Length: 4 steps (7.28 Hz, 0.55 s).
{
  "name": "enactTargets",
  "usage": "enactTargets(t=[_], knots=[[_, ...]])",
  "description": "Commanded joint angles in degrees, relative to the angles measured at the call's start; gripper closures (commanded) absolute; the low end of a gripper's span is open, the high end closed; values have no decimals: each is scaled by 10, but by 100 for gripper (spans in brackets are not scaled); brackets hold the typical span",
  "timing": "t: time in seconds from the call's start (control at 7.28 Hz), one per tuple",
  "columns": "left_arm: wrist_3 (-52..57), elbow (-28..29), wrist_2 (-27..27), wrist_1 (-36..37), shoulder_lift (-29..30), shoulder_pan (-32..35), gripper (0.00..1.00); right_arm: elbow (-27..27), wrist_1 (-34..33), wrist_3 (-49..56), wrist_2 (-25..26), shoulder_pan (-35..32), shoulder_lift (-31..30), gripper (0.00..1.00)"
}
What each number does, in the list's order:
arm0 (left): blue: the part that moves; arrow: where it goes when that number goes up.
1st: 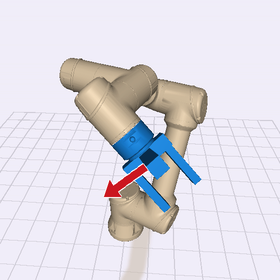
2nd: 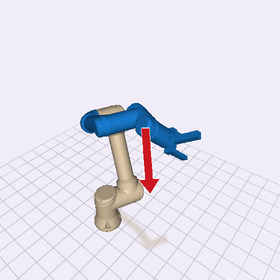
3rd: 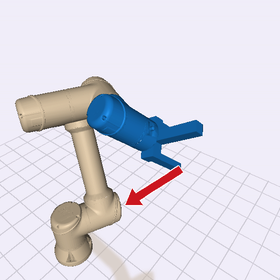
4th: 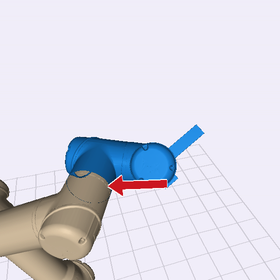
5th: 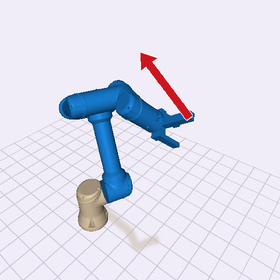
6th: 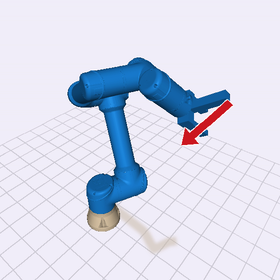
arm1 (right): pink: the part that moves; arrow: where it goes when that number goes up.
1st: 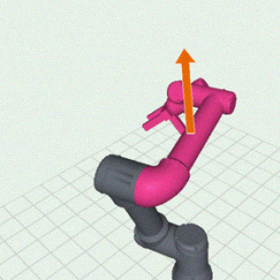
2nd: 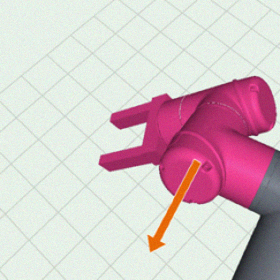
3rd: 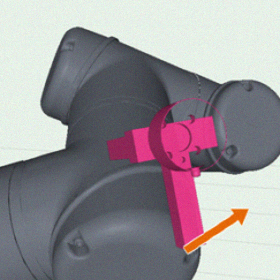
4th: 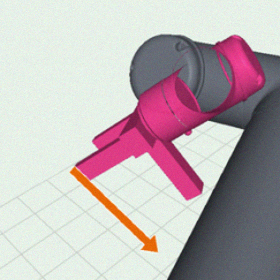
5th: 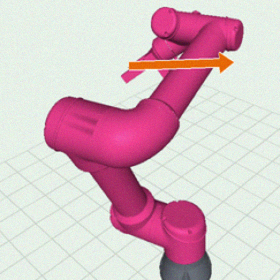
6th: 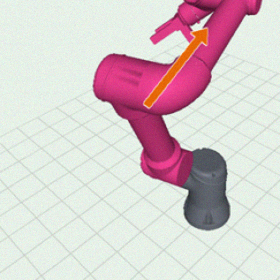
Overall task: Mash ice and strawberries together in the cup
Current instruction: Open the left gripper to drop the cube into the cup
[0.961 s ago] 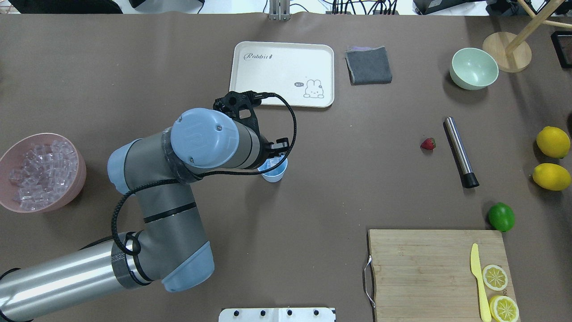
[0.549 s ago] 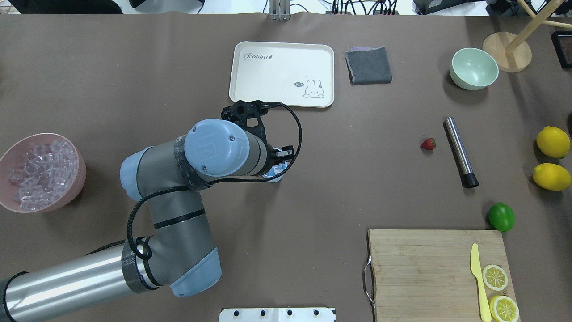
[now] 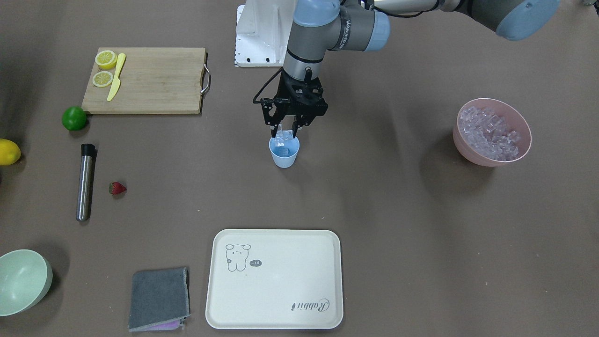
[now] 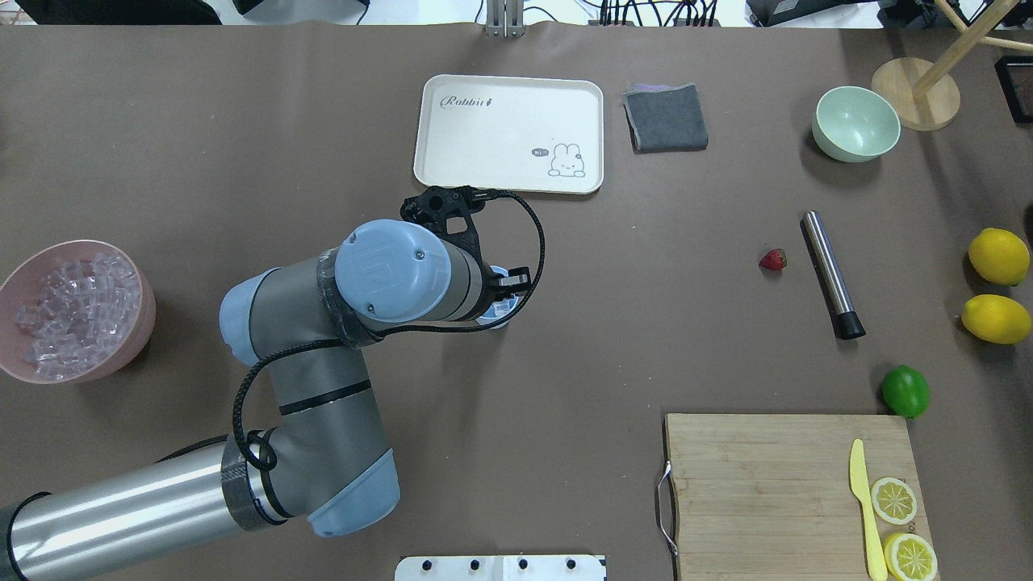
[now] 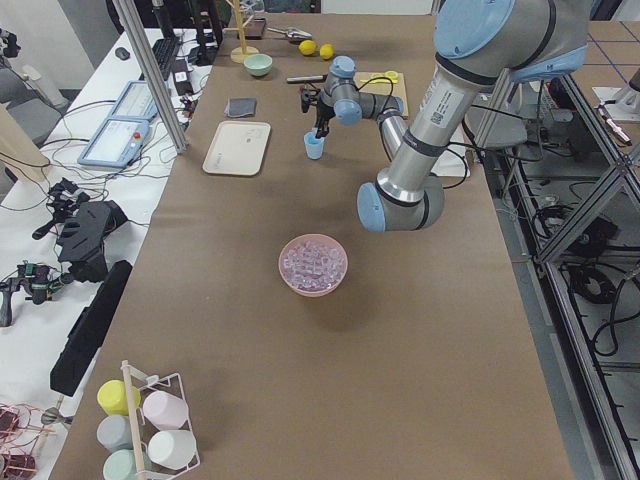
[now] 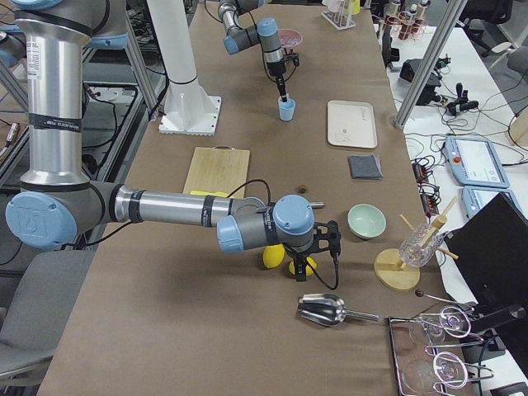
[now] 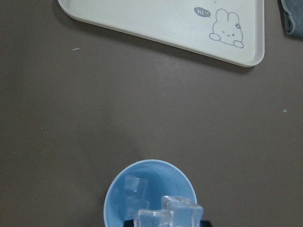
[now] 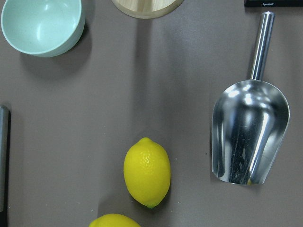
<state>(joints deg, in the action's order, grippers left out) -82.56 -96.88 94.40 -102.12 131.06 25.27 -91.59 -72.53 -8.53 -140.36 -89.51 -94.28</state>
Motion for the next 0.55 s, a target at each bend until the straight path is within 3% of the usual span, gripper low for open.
enactTargets(t=[0.0, 0.14, 0.27, 0.41], knots=[[0, 3, 0, -1, 2, 0, 100, 0, 0, 0, 1, 0, 1, 0], [0, 4, 0, -1, 2, 1, 93, -1, 0, 0, 0, 0, 1, 0], [1, 6, -10, -3, -1, 0, 4, -3, 0, 1, 0, 0, 1, 0], [1, 6, -44, -21, -2, -6, 3, -3, 0, 0, 0, 0, 3, 0]])
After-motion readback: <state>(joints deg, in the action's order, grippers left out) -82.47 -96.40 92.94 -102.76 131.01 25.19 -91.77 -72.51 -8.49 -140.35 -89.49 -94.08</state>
